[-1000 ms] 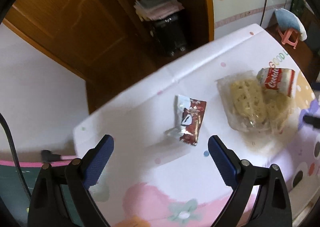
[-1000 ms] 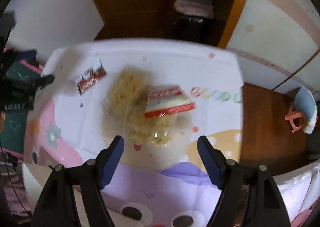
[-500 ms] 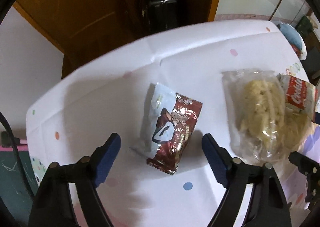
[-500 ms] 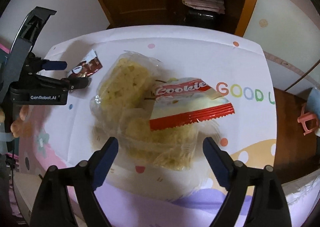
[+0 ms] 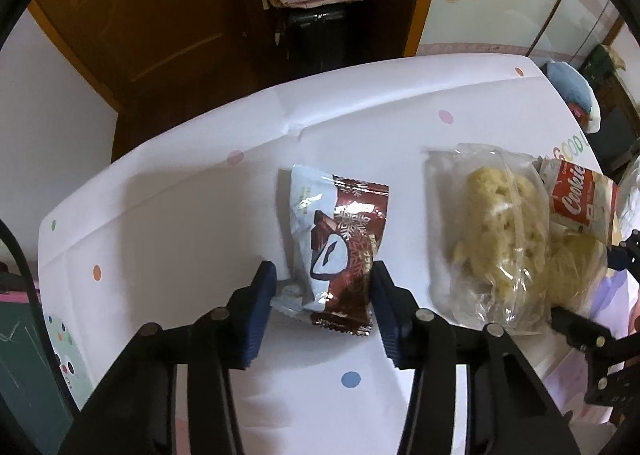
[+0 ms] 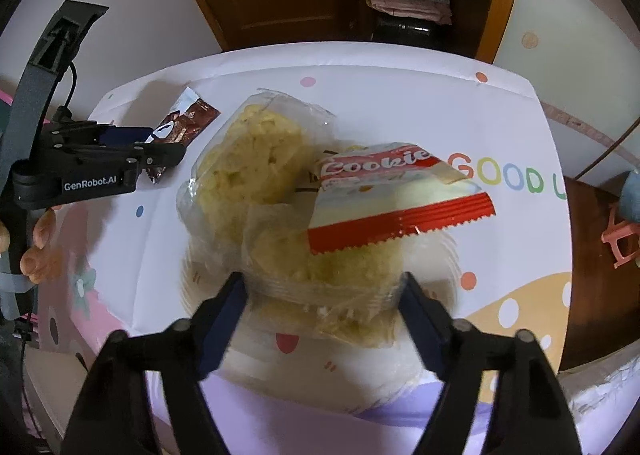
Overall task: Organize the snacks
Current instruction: 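Grasp the brown chocolate wrapper with the left gripper while the right grasps the clear cake bag, then carry both snacks over the white tray and release them inside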
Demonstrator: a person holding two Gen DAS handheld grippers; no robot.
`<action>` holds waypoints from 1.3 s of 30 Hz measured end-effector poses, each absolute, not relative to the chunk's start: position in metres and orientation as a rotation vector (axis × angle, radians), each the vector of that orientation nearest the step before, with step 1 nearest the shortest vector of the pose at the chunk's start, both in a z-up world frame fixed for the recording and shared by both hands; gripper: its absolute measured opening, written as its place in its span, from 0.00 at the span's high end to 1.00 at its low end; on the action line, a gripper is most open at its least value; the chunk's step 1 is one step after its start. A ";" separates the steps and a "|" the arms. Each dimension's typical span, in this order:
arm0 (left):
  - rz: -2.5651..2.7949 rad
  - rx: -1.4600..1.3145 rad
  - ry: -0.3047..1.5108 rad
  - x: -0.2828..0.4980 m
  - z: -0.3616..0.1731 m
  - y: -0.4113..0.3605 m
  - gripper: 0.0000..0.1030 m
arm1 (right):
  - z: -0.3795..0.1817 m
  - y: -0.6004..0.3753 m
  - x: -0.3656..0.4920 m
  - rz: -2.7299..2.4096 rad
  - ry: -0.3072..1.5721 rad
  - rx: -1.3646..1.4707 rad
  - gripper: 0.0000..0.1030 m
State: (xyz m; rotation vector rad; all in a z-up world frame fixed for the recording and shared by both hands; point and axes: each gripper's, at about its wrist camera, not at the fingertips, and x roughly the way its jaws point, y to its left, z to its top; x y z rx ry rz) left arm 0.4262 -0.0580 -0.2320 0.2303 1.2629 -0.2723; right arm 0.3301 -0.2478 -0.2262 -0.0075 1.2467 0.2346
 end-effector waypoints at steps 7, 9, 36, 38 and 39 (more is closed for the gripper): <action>-0.270 0.249 1.267 0.422 -0.229 -0.067 0.68 | -0.219 -0.256 0.319 0.262 1.237 0.009 0.50; -0.269 0.253 1.268 0.422 -0.230 -0.066 0.69 | -0.217 -0.258 0.312 0.268 1.241 0.003 0.51; -0.454 0.052 0.892 0.101 0.011 -0.020 0.69 | -0.001 -0.229 0.027 0.274 0.691 0.096 0.51; -0.431 0.009 0.866 0.072 0.010 -0.014 0.69 | 0.001 -0.222 0.012 0.262 0.663 0.107 0.51; -0.425 -0.021 0.858 0.060 0.008 -0.010 0.69 | 0.000 -0.218 0.006 0.261 0.653 0.112 0.51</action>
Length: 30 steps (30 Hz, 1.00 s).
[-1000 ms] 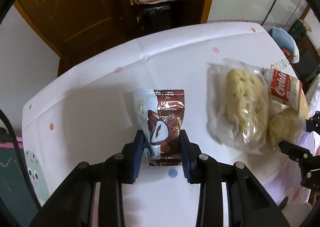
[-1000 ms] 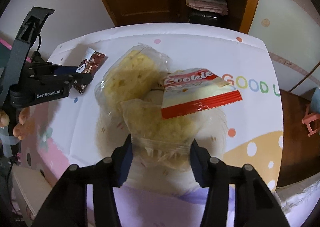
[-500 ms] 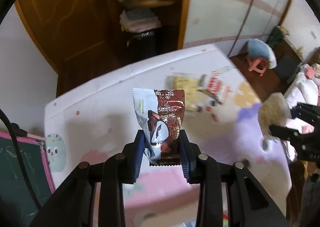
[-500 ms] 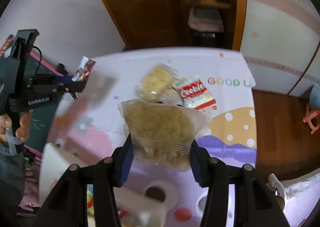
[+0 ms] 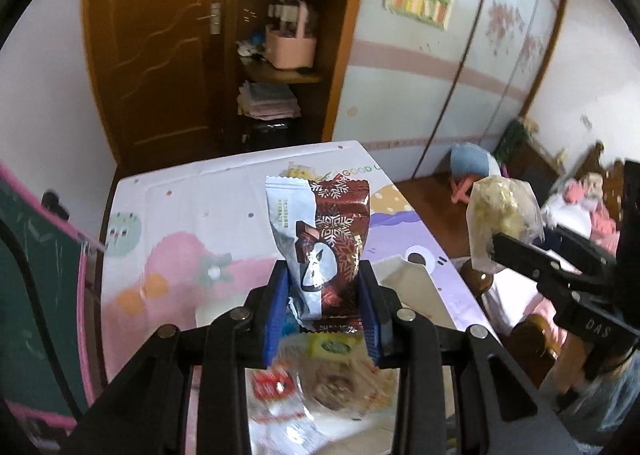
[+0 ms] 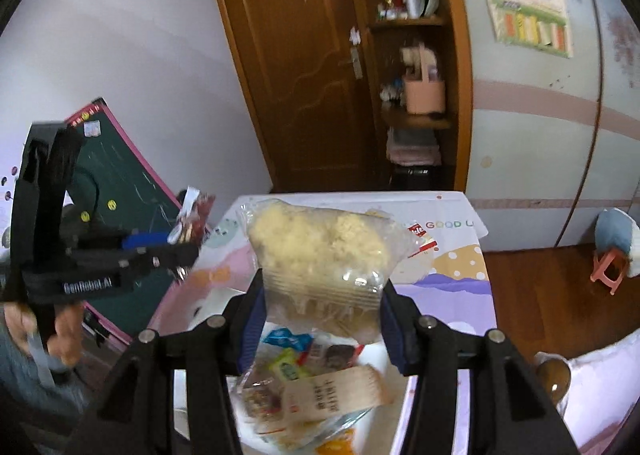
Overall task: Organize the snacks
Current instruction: 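Carry both snacks over the white tray and release them inside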
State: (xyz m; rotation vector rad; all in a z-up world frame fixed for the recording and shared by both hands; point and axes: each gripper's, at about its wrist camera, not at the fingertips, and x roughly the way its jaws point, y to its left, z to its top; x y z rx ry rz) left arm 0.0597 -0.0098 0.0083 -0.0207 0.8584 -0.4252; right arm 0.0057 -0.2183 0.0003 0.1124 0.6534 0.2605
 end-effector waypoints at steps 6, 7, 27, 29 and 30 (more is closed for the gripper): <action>-0.356 0.011 0.848 0.017 -0.018 -0.003 0.69 | -0.017 -0.196 -0.011 0.313 0.735 0.129 0.51; -0.349 0.020 0.857 0.014 -0.022 -0.003 0.69 | -0.020 -0.192 -0.012 0.311 0.750 0.110 0.51; -0.326 0.042 0.968 0.021 -0.072 -0.010 0.69 | -0.057 -0.166 -0.013 0.246 0.924 0.020 0.50; -0.322 0.046 0.972 0.023 -0.074 -0.012 0.69 | -0.060 -0.165 -0.011 0.245 0.942 0.018 0.49; -0.317 0.049 0.975 0.023 -0.074 -0.012 0.69 | -0.062 -0.164 -0.010 0.243 0.952 0.021 0.48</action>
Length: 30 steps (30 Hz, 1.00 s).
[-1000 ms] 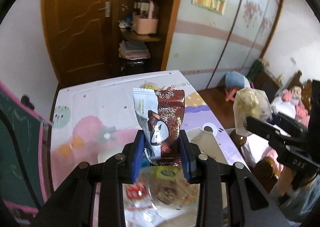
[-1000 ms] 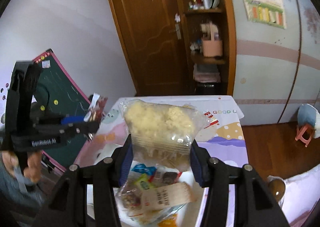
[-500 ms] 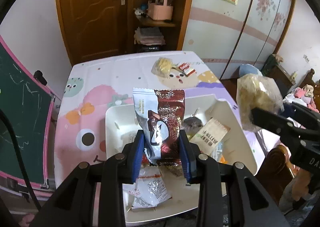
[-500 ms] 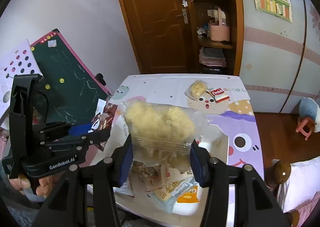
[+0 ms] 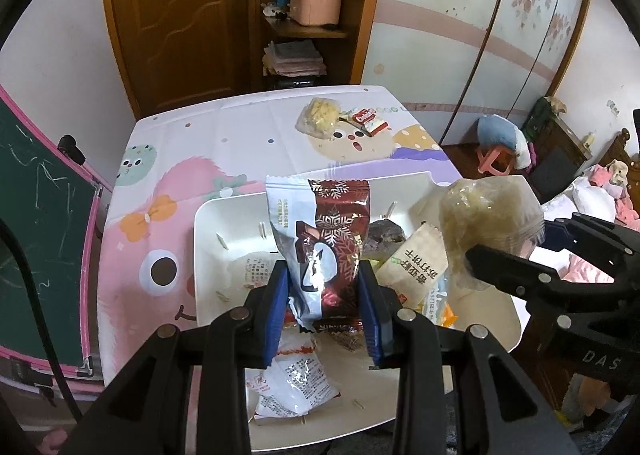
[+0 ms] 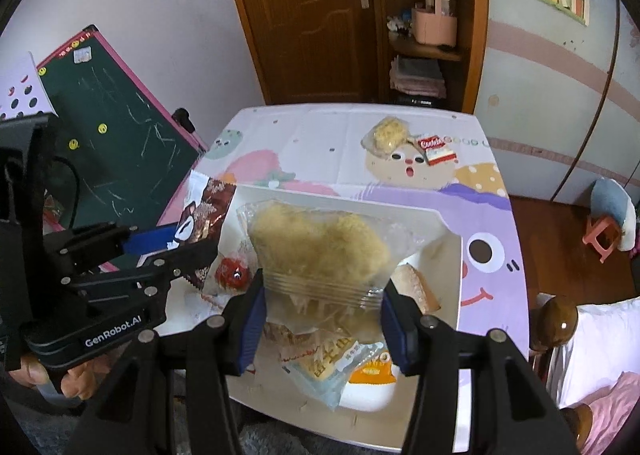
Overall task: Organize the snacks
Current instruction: 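Carry both snacks over the white tray and release them inside, then move both grippers back over the last two snacks on the table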
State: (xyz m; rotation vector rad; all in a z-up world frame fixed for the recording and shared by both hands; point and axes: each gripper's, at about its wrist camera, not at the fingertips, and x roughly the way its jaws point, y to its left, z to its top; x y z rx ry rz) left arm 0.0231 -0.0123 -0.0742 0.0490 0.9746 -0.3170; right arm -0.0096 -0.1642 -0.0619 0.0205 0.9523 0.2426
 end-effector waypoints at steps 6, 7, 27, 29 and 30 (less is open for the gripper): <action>-0.303 0.023 0.959 0.022 -0.073 -0.012 0.32 | -0.070 -0.166 -0.002 0.232 1.008 0.034 0.46; -0.301 0.020 0.950 0.021 -0.072 -0.011 0.29 | -0.071 -0.167 -0.002 0.227 1.011 0.038 0.46; -0.297 -0.012 0.951 0.019 -0.074 -0.007 0.20 | -0.083 -0.169 0.002 0.219 1.049 0.056 0.41; -0.298 -0.011 0.952 0.020 -0.074 -0.007 0.20 | -0.085 -0.171 0.002 0.220 1.054 0.062 0.41; -0.299 -0.009 0.955 0.020 -0.075 -0.007 0.20 | -0.086 -0.172 0.003 0.222 1.054 0.066 0.41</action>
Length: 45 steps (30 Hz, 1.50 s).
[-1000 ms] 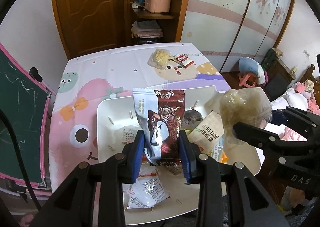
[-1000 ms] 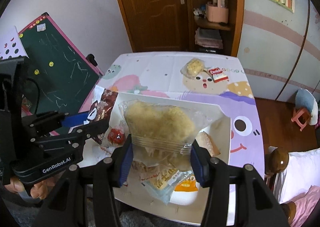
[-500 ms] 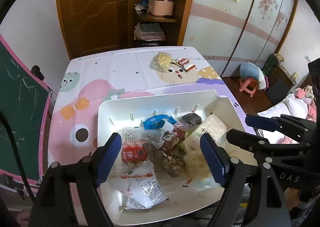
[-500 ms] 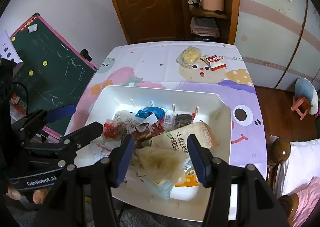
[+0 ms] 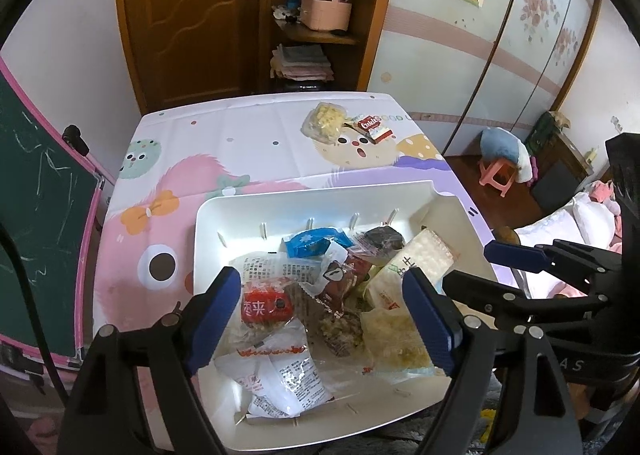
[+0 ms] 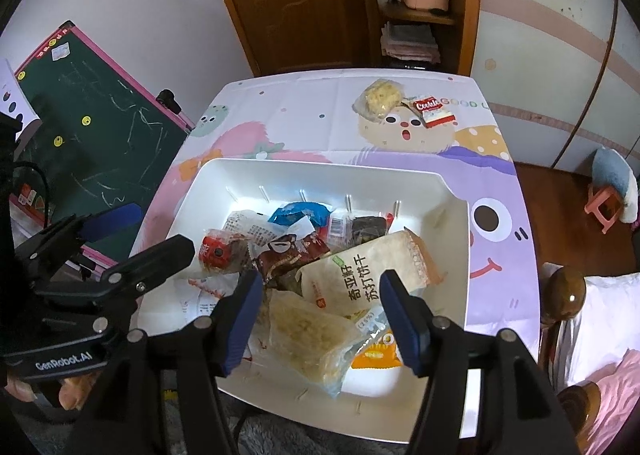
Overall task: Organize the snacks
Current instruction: 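Move both grippers back over the last two snacks on the table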
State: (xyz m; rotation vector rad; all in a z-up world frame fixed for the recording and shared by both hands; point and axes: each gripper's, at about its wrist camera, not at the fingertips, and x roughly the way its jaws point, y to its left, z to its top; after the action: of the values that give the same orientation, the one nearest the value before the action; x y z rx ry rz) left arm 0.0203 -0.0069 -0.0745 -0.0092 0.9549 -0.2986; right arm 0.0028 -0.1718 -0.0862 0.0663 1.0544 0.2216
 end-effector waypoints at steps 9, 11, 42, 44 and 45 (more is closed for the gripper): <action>-0.303 0.002 0.981 0.034 -0.079 -0.015 0.20 | -0.095 -0.180 0.012 0.230 1.068 0.092 0.41; -0.298 0.002 0.984 0.038 -0.077 -0.018 0.20 | -0.095 -0.183 0.012 0.236 1.061 0.100 0.41; -0.271 0.253 0.786 0.248 0.086 -0.091 0.20 | 0.084 -0.293 0.185 0.124 0.665 -0.058 0.40; -0.268 0.270 0.784 0.270 0.088 -0.100 0.20 | 0.082 -0.295 0.209 0.131 0.693 -0.075 0.41; -0.264 0.275 0.786 0.282 0.088 -0.104 0.20 | 0.080 -0.296 0.220 0.119 0.697 -0.078 0.40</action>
State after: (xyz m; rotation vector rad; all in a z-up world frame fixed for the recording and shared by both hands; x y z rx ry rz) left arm 0.2822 -0.1040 0.0879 0.2752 0.7859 -0.2642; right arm 0.2195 -0.2964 0.0799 -0.0779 0.6965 0.1193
